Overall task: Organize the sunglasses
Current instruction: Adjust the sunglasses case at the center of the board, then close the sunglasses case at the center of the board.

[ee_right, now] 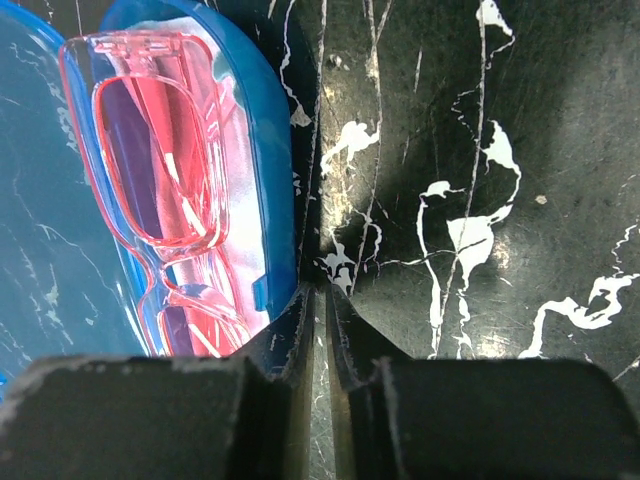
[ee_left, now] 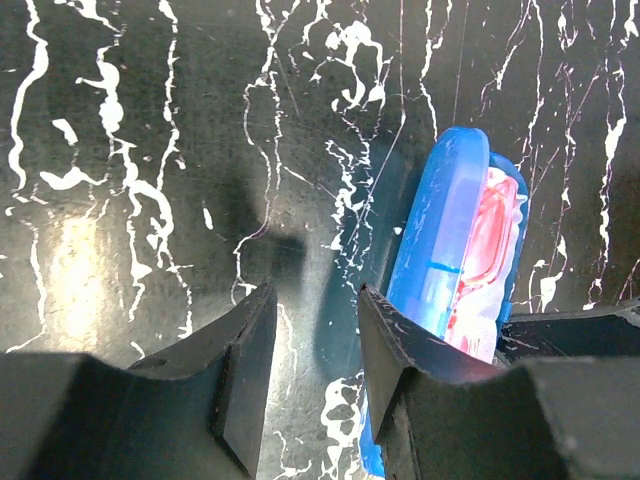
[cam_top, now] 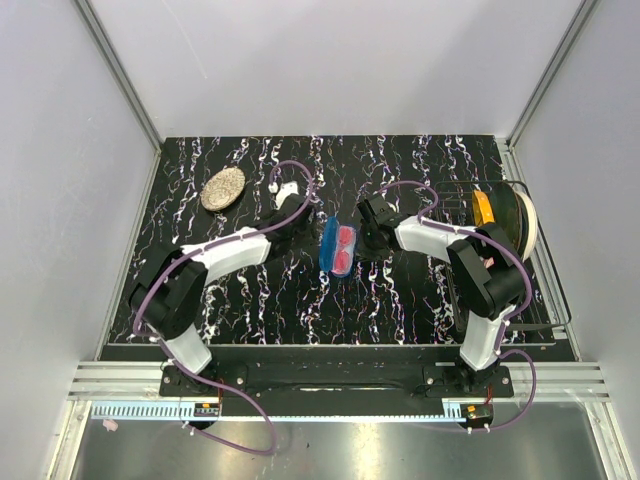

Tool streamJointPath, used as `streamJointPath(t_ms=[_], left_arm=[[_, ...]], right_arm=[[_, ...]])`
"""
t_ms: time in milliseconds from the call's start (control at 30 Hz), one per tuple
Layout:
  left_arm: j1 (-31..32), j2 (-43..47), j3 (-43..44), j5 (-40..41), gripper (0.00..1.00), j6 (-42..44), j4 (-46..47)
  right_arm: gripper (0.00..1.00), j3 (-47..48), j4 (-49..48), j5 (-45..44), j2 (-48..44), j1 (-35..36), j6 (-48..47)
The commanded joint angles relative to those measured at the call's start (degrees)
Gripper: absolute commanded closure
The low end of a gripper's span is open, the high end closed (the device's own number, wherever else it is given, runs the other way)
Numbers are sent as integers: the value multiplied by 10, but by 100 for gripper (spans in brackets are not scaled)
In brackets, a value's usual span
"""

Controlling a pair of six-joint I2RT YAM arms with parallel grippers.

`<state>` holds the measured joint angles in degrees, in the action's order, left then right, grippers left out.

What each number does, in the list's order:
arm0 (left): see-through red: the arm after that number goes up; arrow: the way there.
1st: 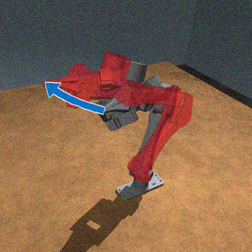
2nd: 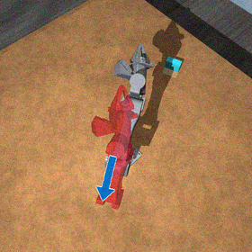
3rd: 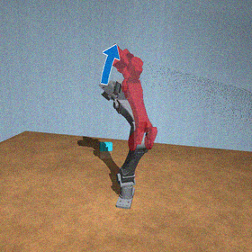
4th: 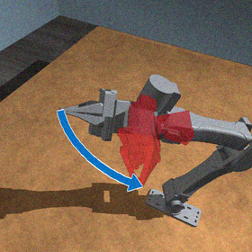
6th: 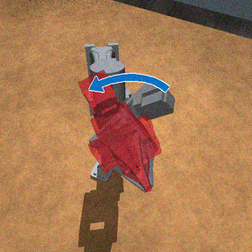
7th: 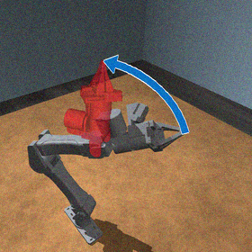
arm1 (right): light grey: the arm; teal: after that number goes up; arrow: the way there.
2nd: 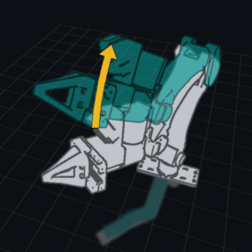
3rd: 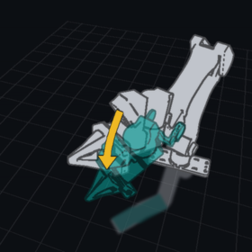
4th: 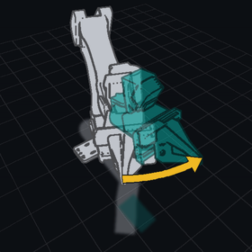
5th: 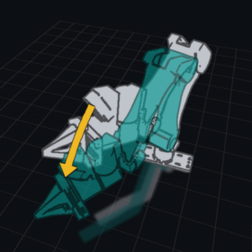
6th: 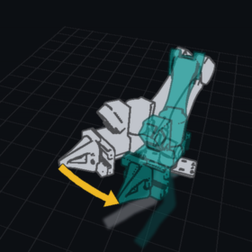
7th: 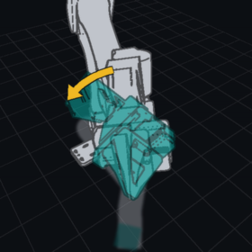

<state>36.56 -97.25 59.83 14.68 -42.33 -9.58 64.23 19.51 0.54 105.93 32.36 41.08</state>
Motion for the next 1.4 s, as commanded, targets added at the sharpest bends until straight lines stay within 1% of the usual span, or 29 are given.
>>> streamJointPath(t_ms=[0, 100, 133, 200, 300, 333, 400, 433, 533, 600, 767, 833, 967, 1067, 1200, 1367], left_arm=[[-12, 51, -24, 18, 58, -9, 37], [-16, 67, -38, 10, 58, -10, 49], [-19, 75, -45, -8, 57, -11, 59], [-28, 83, -72, -39, 57, -11, 111], [-41, 83, -100, -143, 57, -11, 184], [-44, 78, -105, -171, 57, -10, 225], [-47, 70, -121, -232, 58, -12, 262], [-49, 62, -125, -249, 58, -13, 295], [-50, 54, -140, -289, 59, -22, 345], [-51, 48, -145, -303, 60, -28, 358], [-52, 30, -137, -316, 66, -30, 359], [-52, 33, -140, -311, 67, -28, 359], [-51, 51, -136, -285, 66, 2, 325], [-52, 75, -138, -258, 61, 22, 302], [-51, 104, -139, -221, 58, 39, 274], [-52, 100, -135, -212, 57, 48, 260]], right_arm=[[87, 13, -5, -24, 13, 7, 1], [87, 5, -10, -30, 5, 6, 4], [87, 6, -10, -30, 4, 6, 5], [87, 8, -10, -29, 4, 6, 1], [87, 11, -11, -26, 7, 6, 1], [87, 11, -10, -24, 9, 6, 1], [87, 11, -11, -22, 12, 6, 0], [87, 11, -11, -21, 13, 6, 0], [87, 9, -12, -21, 13, 6, 0], [87, 9, -12, -21, 13, 6, 0], [87, 11, -13, -19, 13, 6, -3], [87, 11, -12, -19, 14, 6, -4], [87, 11, -12, -19, 16, 6, -6], [87, 11, -14, -19, 19, 6, -6], [88, 11, -14, -18, 23, 5, -6], [88, 12, -16, -15, 29, 4, -3]])
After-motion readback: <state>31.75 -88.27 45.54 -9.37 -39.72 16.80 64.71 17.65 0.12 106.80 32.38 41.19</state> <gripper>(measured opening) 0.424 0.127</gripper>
